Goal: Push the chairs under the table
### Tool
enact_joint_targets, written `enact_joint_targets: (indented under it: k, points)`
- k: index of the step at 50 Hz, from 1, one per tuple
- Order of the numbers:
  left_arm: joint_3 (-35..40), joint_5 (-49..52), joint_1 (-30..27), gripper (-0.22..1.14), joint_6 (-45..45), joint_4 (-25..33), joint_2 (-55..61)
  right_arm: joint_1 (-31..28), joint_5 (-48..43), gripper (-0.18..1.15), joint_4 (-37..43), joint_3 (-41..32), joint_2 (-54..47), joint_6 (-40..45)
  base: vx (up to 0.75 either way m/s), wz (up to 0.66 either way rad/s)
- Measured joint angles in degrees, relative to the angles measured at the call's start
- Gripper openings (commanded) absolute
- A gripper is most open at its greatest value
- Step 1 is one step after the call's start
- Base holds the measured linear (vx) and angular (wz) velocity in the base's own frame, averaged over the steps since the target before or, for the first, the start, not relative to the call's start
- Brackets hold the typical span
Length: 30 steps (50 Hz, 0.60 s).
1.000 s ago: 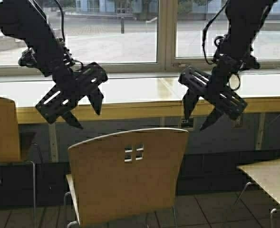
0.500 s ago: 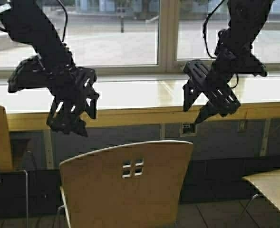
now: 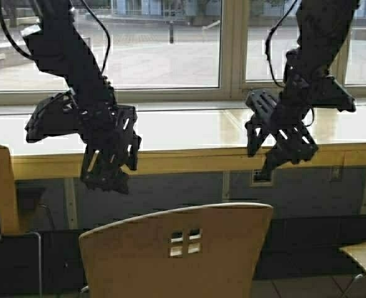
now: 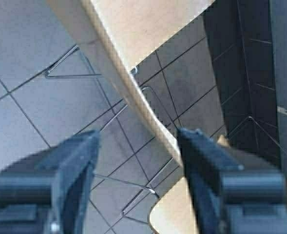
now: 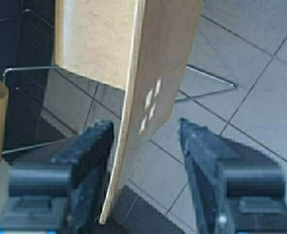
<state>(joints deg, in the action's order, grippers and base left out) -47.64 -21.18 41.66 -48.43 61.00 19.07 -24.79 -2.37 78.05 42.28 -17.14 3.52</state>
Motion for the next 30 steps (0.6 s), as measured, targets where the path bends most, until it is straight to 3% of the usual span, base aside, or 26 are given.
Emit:
enact_joint_targets:
  k: [30]
  points:
    - [-1.85, 7.38, 7.56, 0.85, 0.00, 7.21, 2.11, -3.08, -1.49, 0.83, 2.64, 11.16, 1.05, 0.09, 0.18, 0.13]
